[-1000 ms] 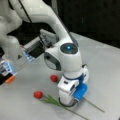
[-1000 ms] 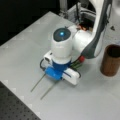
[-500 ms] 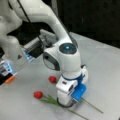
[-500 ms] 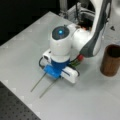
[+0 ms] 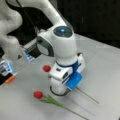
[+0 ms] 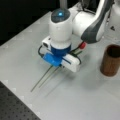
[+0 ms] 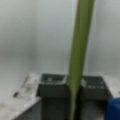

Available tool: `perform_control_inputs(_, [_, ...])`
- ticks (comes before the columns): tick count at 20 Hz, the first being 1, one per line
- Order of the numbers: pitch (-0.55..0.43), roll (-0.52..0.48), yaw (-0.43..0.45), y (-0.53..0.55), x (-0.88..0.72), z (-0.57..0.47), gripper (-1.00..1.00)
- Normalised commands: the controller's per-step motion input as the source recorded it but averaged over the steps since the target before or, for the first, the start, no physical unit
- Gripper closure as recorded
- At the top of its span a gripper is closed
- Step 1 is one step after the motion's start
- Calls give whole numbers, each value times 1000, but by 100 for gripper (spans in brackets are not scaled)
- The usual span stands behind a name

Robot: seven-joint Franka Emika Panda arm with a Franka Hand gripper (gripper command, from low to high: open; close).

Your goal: Flower insertion into a vase

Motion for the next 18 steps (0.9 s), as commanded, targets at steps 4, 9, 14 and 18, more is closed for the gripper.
perform_control_inputs(4, [-131,56,-88,40,-356,362,100])
perform_control_inputs(9, [-113,89,-52,33,-363,459,100])
perform_control_inputs(14, [-13,64,13,-49,-284,340,100])
perform_control_inputs(18, [43,39,-17,-80,-212,173,100])
